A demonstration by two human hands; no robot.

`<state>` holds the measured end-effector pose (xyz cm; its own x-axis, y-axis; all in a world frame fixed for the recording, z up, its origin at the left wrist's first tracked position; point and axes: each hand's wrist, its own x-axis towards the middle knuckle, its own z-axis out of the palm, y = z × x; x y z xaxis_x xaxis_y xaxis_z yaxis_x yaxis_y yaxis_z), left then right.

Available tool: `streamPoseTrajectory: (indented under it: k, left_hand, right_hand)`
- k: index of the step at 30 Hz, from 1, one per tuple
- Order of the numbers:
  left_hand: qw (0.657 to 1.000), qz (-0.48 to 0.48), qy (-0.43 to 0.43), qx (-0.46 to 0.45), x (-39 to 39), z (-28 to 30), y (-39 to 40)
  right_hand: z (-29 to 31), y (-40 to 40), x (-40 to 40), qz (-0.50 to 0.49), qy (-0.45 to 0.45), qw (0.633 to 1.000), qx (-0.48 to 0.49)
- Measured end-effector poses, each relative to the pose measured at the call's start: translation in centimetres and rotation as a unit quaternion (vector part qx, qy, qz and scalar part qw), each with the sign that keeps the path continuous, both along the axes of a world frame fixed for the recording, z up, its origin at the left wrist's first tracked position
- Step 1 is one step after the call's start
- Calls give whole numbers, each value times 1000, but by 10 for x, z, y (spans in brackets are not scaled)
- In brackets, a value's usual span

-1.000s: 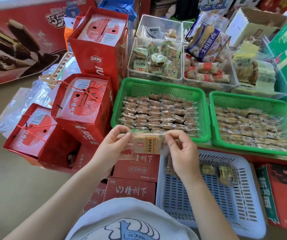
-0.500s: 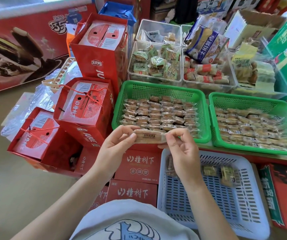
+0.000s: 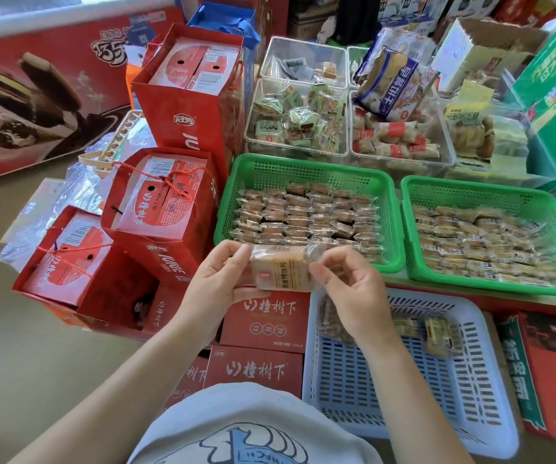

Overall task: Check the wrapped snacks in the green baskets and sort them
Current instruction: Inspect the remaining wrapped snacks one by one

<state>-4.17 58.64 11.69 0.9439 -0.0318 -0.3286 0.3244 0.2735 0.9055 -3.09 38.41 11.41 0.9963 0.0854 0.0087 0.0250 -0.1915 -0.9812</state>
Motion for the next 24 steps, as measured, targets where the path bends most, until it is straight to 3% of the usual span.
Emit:
streamPoseTrajectory:
  k: [5, 9, 19, 24]
  left_hand:
    - [1000, -17, -6, -2, 0, 7, -1]
    - [999, -19, 6, -48, 0, 10, -1]
    - [998, -30, -61, -18, -8, 17, -6]
    - [998, -14, -6, -60, -6, 16, -8]
  right_hand:
    - [3, 4, -1, -14, 29, 994, 103]
    - [6, 6, 0, -18, 35, 992, 123]
    - [-1, 7, 3, -64, 83, 973, 207]
    - [1, 9, 5, -64, 144, 949, 274]
